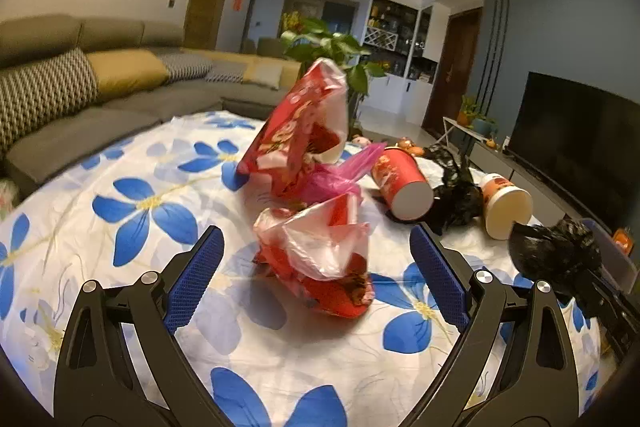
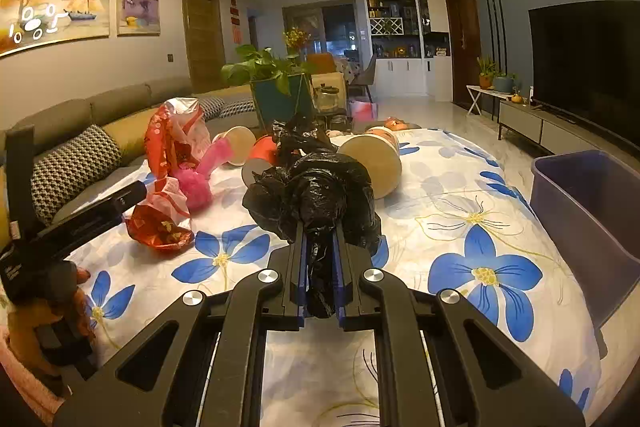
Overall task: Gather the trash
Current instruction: 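Grasp the red-and-white plastic bag with the left tool while the right tool holds the black bag, then carry the red-and-white bag and black bag in both tools over the grey bin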
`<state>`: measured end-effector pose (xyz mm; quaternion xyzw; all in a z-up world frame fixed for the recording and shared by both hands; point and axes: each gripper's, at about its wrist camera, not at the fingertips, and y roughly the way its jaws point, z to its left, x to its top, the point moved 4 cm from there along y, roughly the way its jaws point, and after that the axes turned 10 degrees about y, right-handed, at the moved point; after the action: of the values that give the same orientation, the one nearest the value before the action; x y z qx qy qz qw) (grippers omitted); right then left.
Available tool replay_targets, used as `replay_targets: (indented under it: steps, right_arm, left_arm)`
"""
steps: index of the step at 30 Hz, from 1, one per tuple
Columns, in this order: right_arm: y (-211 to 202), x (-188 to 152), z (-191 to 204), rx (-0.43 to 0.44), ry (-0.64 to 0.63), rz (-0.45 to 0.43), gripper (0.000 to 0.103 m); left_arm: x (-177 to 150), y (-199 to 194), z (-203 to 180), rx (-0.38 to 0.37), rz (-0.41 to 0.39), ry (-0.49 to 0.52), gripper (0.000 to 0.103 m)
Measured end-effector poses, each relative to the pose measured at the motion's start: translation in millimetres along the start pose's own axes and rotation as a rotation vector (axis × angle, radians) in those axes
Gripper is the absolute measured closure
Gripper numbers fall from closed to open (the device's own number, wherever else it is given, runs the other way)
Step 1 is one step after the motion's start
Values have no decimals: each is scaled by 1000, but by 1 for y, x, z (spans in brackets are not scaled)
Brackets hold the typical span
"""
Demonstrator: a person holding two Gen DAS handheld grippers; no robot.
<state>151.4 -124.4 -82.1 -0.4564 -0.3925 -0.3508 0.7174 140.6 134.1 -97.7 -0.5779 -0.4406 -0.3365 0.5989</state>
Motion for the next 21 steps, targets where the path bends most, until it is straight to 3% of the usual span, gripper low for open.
replay_targets:
  steps: [2,7,10,13,21]
  right_arm:
    - [0,0,0,5,0,-3,91]
    - [-2,0,3,17,-2,-4,91]
    - [-4,2,4,18,-7,-9,91]
    - [-7,2,4,19,-9,-14,91]
    - [-21,4,5,20,-17,-36,91]
  left_arm:
    - [-2,6,4,-8,22,-11,17]
    - [-12,24,5,-63,122,-19,56]
    - [-15,24,4,-85,130,-21,67]
    - [-15,19,1,-78,122,-5,74]
    - [-4,-27,-17,-105,33,12,75]
